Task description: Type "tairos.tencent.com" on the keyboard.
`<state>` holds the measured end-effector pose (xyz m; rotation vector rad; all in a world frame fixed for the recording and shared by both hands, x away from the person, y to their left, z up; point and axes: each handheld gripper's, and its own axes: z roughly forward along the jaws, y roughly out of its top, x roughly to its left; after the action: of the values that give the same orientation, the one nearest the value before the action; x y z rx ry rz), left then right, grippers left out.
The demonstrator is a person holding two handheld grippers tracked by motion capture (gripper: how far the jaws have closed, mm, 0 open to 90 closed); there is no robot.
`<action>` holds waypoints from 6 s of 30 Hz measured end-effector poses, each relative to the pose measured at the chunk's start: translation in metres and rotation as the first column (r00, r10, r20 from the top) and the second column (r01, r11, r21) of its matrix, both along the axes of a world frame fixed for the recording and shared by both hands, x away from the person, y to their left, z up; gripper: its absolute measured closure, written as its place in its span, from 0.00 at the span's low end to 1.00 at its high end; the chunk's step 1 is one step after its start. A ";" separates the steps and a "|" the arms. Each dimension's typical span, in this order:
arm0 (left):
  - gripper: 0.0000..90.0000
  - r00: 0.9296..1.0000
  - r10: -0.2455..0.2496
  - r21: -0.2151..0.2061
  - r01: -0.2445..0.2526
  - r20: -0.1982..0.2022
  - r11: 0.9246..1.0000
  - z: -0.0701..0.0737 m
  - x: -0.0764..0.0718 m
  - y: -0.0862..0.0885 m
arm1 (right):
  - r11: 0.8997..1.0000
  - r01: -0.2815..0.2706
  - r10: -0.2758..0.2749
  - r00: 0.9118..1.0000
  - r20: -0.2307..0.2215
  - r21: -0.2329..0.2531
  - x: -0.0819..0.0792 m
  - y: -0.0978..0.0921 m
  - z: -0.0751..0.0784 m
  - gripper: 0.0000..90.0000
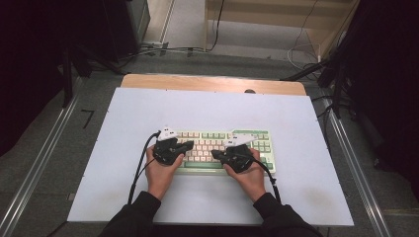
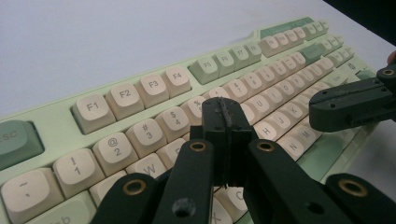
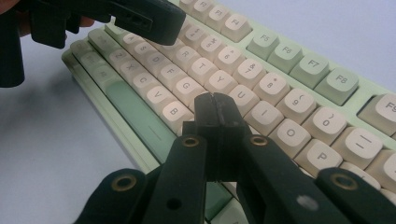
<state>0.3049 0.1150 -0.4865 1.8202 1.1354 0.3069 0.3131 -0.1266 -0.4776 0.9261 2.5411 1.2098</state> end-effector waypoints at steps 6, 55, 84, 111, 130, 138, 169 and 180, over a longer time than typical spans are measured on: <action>1.00 1.000 -0.004 0.001 0.004 -0.002 1.000 0.000 0.001 -0.002 | 1.000 0.004 -0.004 1.000 -0.004 0.000 0.000 -0.001 0.000 0.98; 1.00 0.999 -0.030 0.062 0.030 -0.016 0.998 -0.005 0.012 -0.024 | 1.000 0.026 -0.026 1.000 0.004 0.005 0.003 -0.008 0.002 0.98; 1.00 1.000 -0.023 0.019 0.022 0.015 1.000 0.005 -0.003 -0.003 | 0.998 0.066 -0.066 0.998 -0.016 0.000 0.002 -0.032 0.000 0.98; 1.00 1.000 -0.007 0.026 0.007 0.013 1.000 0.004 -0.006 0.011 | 0.997 0.074 -0.074 0.997 -0.018 -0.014 -0.001 -0.035 -0.005 0.98; 1.00 1.000 -0.025 0.018 0.025 0.001 1.000 0.004 -0.010 0.012 | 0.998 0.061 -0.061 0.998 -0.003 -0.012 0.000 -0.031 -0.002 0.98; 1.00 0.999 -0.034 0.014 0.034 -0.012 0.999 0.004 -0.015 0.016 | 0.998 0.063 -0.063 0.998 -0.007 0.003 0.004 -0.029 -0.001 0.98; 1.00 0.995 -0.083 0.033 0.085 -0.049 0.996 -0.004 -0.018 0.006 | 0.997 0.072 -0.072 0.997 0.006 0.004 0.014 -0.018 0.000 0.98; 1.00 0.994 -0.093 0.052 0.096 -0.056 0.994 -0.007 -0.018 0.002 | 0.997 0.073 -0.073 0.997 0.004 0.008 0.014 -0.018 0.001 0.98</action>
<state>0.2871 0.1168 -0.4934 1.9335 1.0832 0.2370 0.3271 -0.1441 -0.4764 1.0073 2.4777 1.2003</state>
